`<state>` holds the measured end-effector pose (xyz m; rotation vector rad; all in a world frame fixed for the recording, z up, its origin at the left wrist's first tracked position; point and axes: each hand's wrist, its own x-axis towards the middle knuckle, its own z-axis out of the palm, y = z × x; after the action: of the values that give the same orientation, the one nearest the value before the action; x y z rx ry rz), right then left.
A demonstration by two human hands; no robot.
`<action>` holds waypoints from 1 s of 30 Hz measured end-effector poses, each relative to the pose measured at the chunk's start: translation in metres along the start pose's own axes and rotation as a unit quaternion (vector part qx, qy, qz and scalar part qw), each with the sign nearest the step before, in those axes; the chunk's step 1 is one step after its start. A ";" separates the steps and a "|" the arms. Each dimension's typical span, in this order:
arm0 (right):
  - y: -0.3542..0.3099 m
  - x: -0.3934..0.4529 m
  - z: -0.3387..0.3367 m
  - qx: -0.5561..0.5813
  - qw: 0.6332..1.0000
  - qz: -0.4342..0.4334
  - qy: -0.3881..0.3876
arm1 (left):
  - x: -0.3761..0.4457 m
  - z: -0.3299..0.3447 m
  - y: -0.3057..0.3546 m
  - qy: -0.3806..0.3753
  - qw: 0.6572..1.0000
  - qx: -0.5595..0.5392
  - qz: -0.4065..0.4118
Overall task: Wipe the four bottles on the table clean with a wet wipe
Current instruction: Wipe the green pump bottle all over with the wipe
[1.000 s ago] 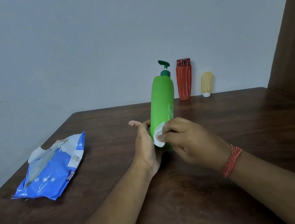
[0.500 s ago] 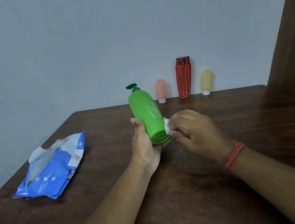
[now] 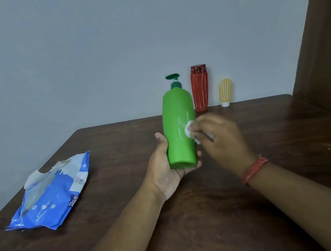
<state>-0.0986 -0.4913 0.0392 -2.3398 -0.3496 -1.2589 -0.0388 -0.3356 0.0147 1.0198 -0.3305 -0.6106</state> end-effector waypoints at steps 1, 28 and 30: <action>0.004 0.004 -0.002 -0.001 0.999 0.026 0.028 | -0.001 0.003 -0.002 -0.014 1.000 0.018 -0.012; 0.024 -0.003 -0.019 -0.070 0.995 -0.067 0.015 | -0.005 0.008 -0.006 -0.090 0.990 0.109 -0.009; 0.019 -0.006 -0.016 -0.064 0.989 -0.127 -0.039 | -0.004 0.006 -0.005 -0.080 0.992 0.101 -0.001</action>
<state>-0.1056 -0.5157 0.0370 -2.5209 -0.6262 -1.3429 -0.0463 -0.3391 0.0133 1.1684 -0.5408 -0.6710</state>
